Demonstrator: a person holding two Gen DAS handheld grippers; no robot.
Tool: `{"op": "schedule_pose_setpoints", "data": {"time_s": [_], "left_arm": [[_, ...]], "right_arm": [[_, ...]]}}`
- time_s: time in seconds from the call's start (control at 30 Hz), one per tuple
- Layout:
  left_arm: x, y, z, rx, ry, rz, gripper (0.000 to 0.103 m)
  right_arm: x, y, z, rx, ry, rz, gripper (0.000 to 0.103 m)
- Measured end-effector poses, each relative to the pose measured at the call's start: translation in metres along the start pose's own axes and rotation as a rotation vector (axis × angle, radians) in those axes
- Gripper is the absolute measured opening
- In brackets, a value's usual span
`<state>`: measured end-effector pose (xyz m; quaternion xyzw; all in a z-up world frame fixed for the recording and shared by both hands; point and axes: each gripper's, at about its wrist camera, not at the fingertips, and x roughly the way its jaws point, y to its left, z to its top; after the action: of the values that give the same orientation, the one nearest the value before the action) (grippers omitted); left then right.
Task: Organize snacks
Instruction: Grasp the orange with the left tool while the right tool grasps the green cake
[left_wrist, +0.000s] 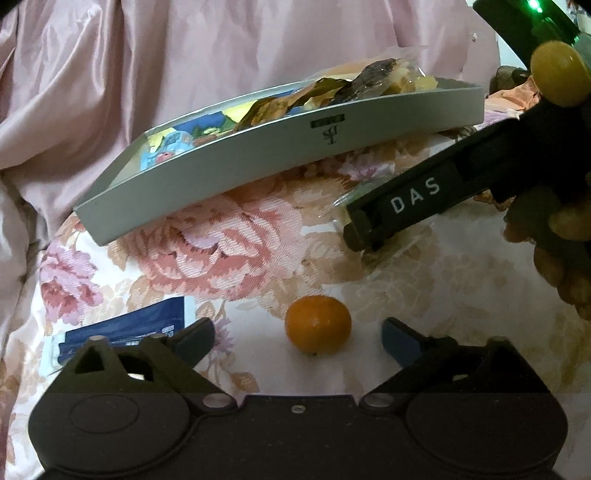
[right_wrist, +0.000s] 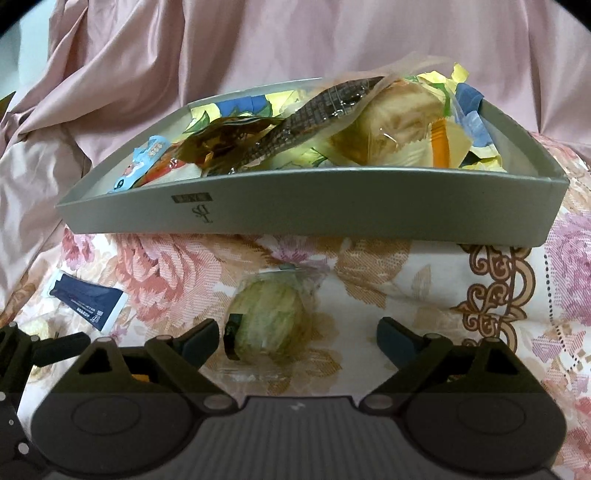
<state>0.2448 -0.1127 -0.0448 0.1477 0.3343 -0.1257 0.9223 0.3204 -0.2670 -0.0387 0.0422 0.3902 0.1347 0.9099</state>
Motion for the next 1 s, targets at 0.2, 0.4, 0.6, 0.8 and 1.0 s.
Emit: {"op": "schedule_pose_setpoints", "data": {"time_s": [0.2, 0.4, 0.6, 0.8, 1.0], "left_arm": [[0.001, 0.004, -0.001, -0.054, -0.010, -0.025, 0.082], [-0.001, 0.002, -0.002, -0.069, -0.018, -0.043, 0.060], [-0.002, 0.002, -0.006, -0.109, -0.030, -0.066, 0.047], [-0.006, 0.008, -0.009, -0.172, -0.035, -0.065, 0.039], [-0.023, 0.012, -0.023, -0.278, -0.042, -0.028, 0.038]], "right_arm": [[0.002, 0.001, -0.001, -0.002, 0.001, 0.001, 0.095], [0.002, 0.003, 0.000, -0.006, 0.001, -0.003, 0.095], [0.001, 0.005, -0.001, -0.016, 0.005, -0.012, 0.095], [0.004, 0.011, -0.002, -0.036, 0.009, -0.020, 0.093], [0.003, 0.019, -0.002, -0.071, 0.031, 0.007, 0.075]]}}
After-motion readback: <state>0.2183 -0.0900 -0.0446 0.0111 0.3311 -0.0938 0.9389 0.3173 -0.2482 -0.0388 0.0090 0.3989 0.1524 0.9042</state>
